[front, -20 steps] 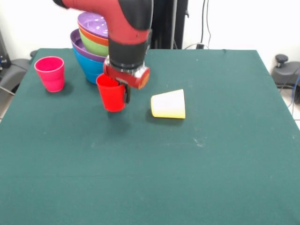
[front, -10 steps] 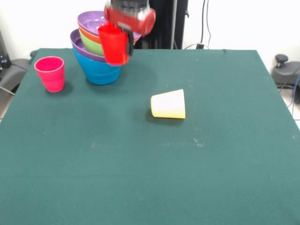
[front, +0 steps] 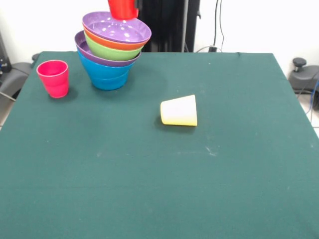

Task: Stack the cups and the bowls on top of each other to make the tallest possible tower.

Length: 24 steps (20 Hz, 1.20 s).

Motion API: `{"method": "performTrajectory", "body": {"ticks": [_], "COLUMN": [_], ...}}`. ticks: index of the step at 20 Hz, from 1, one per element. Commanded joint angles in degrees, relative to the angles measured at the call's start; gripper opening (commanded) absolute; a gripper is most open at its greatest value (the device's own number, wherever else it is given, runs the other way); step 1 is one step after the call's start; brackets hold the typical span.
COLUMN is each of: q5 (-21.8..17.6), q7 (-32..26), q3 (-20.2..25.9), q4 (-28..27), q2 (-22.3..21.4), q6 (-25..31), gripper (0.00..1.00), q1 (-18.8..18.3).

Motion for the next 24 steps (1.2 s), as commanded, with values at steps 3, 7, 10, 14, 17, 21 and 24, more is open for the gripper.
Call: {"method": "performTrajectory", "body": {"ticks": [3, 7, 10, 14, 17, 21, 24], "q5": [3.9, 4.1, 3.0, 1.9, 0.2, -1.3, -2.4], "q7": [-6.2, -6.3, -6.0, -6.2, -5.4, -5.1, -4.4], "q3": [3.0, 3.0, 3.4, 5.1, 6.1, 7.9, 8.6], "q4": [16.8, 23.4, 25.5, 27.3, 27.7, 28.6, 29.4], "q2": [-8.7, -9.4, -9.2, -7.8, -6.1, -4.0, -3.6], "q6": [2.4, -5.1, -8.6, -12.7, -15.7, -18.8, -20.0], "gripper": [0.00, 0.00, 0.00, 0.00, 0.00, 0.00, 0.00], "q1": [-1.9, -3.2, -4.3, -7.1, -8.9, -11.7, -13.0]}}
